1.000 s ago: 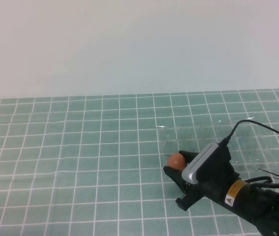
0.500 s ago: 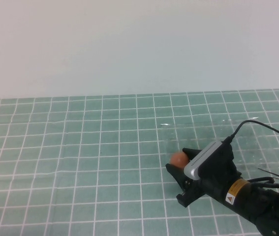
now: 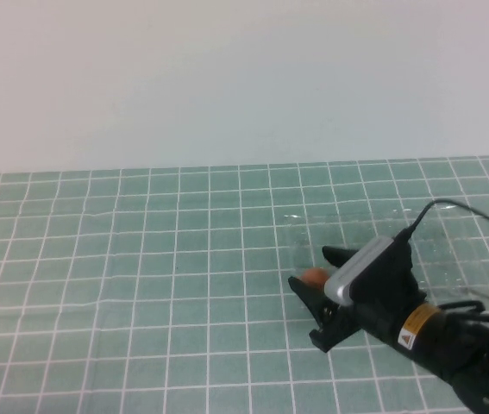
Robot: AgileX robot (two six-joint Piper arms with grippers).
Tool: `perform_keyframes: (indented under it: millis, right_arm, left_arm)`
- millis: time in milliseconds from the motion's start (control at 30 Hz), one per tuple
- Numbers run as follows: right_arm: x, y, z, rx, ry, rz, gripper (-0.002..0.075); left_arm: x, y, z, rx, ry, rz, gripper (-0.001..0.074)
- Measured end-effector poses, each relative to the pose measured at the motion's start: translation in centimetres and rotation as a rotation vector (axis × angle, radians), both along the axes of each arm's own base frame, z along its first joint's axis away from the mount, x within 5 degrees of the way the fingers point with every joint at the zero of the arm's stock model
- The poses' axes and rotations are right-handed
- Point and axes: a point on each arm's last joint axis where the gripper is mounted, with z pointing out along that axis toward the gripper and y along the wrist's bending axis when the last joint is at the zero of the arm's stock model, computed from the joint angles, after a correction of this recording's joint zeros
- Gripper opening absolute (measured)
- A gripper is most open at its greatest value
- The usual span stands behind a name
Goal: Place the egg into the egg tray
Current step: Place the egg in the egg tray
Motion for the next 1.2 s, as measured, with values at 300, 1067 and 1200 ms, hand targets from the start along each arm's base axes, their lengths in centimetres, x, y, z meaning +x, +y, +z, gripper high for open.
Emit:
perform_keyframes:
  millis: [300,1067,1200]
  right_arm:
    - [-1.1,-1.1,6.8,-0.075,0.093,-0.037,0.0124]
    - [-4.0,-3.7,12.1,-0.217,0.122,-0.08,0.0]
    - [-3.6,-3.5,10.6,-0.246,0.173,-0.082,0.0]
  left_arm:
    - [0.0,0.0,0.0,0.0,0.0,0.0,-0.0001]
    - [0.0,0.0,0.0,0.0,0.0,0.0,-0.0001]
    - [0.0,0.0,0.0,0.0,0.0,0.0,-0.0001]
